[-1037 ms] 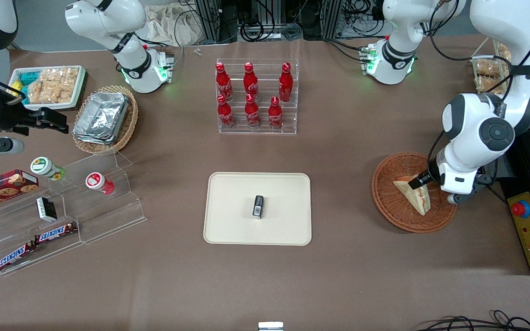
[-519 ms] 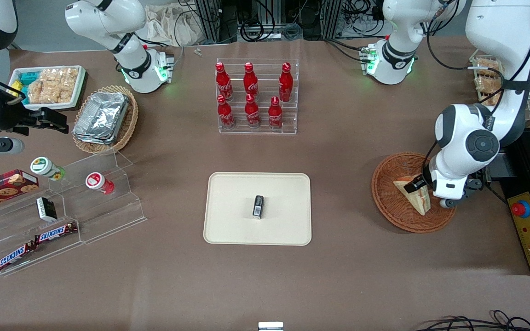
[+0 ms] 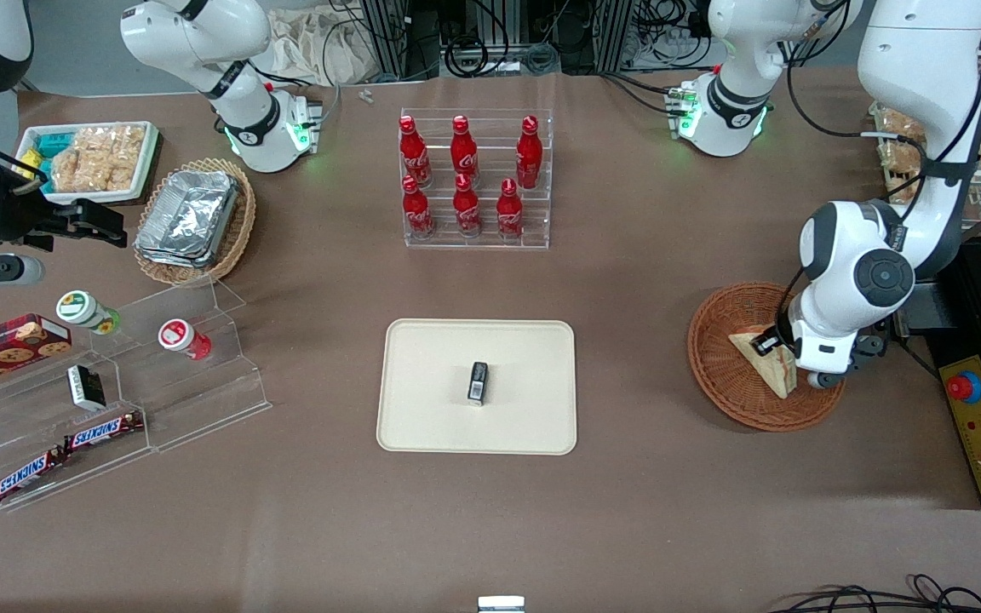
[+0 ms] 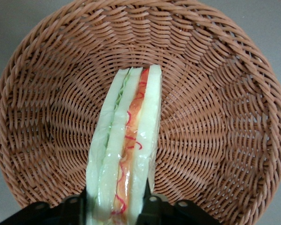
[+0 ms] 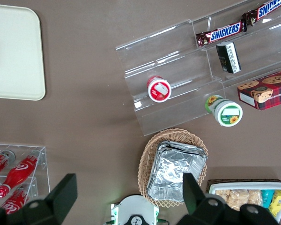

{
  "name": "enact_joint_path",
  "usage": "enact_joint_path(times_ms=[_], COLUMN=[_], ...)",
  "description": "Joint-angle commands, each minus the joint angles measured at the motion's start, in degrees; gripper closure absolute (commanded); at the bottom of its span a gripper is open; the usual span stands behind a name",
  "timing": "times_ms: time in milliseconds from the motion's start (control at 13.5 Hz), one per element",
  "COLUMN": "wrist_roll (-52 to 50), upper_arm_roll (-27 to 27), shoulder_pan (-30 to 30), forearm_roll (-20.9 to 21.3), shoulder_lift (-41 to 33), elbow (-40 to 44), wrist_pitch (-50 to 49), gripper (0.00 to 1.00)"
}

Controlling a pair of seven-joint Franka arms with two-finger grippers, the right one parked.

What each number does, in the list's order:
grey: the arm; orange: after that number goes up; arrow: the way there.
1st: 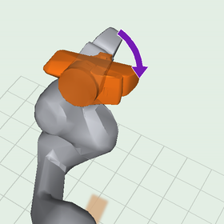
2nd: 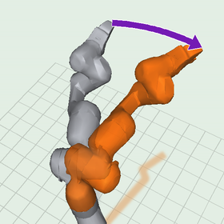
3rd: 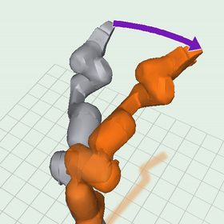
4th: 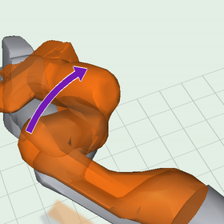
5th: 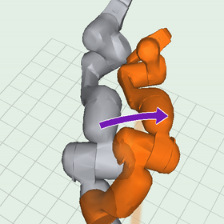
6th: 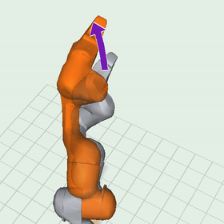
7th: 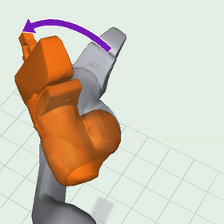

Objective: Place sandwich from basket to tray
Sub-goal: 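Lift the sandwich up out of the basket with the left gripper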

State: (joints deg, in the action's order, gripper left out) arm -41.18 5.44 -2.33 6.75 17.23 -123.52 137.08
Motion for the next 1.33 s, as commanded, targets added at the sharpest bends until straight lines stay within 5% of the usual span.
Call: enact_joint_path(times_ms=[0, 296, 741, 963, 1259], wrist_roll=[-2.5, -2.0, 2.0, 7.1, 11.5], upper_arm_roll=[0.1, 0.2, 1.1, 5.4, 14.1], shoulder_pan=[-0.3, -0.3, 0.2, 0.0, 0.6], forearm_roll=[1.8, 1.8, 0.7, -2.2, -2.6], shoulder_lift=[-0.3, -3.6, -4.3, -1.8, 2.7], elbow=[0.2, 4.1, 29.2, 41.5, 47.7], wrist_pitch=[1.2, -5.3, -36.6, -46.0, -45.6], gripper=[1.00, 1.00, 1.00, 1.00, 1.00])
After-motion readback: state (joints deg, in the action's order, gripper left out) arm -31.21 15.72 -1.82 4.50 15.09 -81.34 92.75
